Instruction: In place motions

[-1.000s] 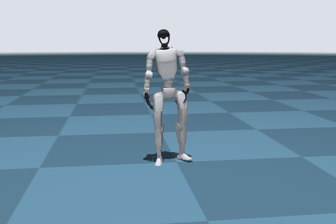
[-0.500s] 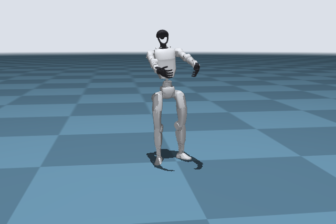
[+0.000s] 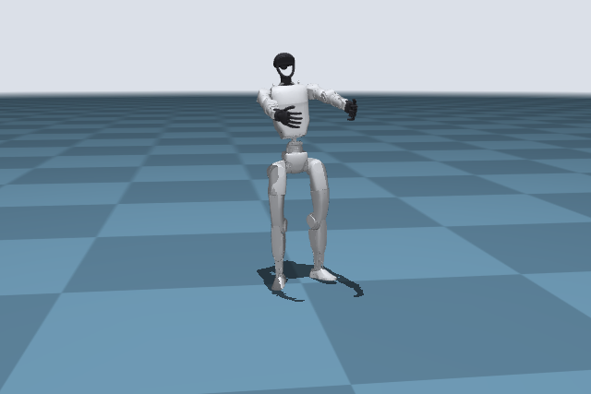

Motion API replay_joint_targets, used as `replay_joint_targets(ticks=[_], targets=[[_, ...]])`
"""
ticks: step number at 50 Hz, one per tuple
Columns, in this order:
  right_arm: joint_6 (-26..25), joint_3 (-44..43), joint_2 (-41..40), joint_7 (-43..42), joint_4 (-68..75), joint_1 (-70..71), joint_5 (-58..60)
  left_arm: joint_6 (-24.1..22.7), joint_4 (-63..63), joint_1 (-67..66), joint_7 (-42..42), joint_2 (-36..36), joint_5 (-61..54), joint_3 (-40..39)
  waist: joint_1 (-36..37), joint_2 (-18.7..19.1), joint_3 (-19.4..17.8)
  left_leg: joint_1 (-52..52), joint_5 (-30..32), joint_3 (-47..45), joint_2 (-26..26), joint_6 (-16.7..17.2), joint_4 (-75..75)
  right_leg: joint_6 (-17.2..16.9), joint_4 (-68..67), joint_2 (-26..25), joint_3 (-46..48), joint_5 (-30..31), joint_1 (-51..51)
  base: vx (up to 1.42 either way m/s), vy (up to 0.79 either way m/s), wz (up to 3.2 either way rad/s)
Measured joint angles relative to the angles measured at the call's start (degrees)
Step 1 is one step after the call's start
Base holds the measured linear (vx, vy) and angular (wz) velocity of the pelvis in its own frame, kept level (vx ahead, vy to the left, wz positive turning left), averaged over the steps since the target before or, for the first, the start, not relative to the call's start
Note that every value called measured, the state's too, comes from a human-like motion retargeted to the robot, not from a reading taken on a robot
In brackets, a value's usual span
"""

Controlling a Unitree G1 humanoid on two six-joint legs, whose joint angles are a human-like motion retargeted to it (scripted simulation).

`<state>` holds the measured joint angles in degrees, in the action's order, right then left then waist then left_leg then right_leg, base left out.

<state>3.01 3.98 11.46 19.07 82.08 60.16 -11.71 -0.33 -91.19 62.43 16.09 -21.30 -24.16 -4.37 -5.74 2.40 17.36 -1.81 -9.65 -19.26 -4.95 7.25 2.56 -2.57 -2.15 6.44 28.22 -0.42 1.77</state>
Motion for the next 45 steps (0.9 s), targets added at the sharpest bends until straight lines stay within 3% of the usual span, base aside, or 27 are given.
replay_joint_targets(ticks=[27,32,40,42,45], targets=[[0.86,-0.25,1.05,-0.42,-1.40,-1.39,0.58,-2.72,1.20,-1.55,-0.14,-1.07,0.61,-1.37,0.14,0.37,-0.07,-1.55,-0.05,-0.35,-0.28,0.04,0.41,0.04,-0.40,0.11,-1.04,0.55,2.14,0.00,0.00,0.00],[-0.45,-1.99,-0.56,-2.62,-4.78,-5.86,5.76,-2.17,4.47,-6.26,1.04,-0.60,2.75,-4.48,0.01,1.06,-0.24,-2.00,0.06,-0.91,-0.15,-0.18,0.06,0.10,-0.53,-0.03,-1.69,0.73,3.16,0.00,0.01,-0.01],[2.34,-2.85,-3.06,-10.09,-2.46,-21.34,20.29,-7.10,4.69,-22.26,-4.54,2.97,7.11,-9.07,-1.16,2.34,-2.34,-1.48,-0.20,-1.06,0.10,-0.35,-0.03,0.17,-0.49,-0.09,-1.78,0.77,2.78,0.00,0.03,-0.02],[-0.53,-2.17,-3.05,-8.93,2.57,-25.84,22.91,-5.65,2.94,-27.65,-2.41,4.22,8.91,-8.69,-1.31,2.41,-3.61,-0.85,-0.36,-1.02,0.15,-0.36,0.06,0.22,-0.50,-0.08,-1.89,0.77,2.23,0.00,0.00,0.00],[-7.84,-1.97,-2.02,-3.93,9.96,-33.13,28.18,0.34,-0.05,-36.16,4.12,6.19,15.66,-7.64,-0.99,2.25,-6.09,0.04,-0.61,-0.94,0.24,-0.34,0.25,0.23,-0.56,0.06,-2.18,0.79,1.48,0.00,0.00,0.00]])
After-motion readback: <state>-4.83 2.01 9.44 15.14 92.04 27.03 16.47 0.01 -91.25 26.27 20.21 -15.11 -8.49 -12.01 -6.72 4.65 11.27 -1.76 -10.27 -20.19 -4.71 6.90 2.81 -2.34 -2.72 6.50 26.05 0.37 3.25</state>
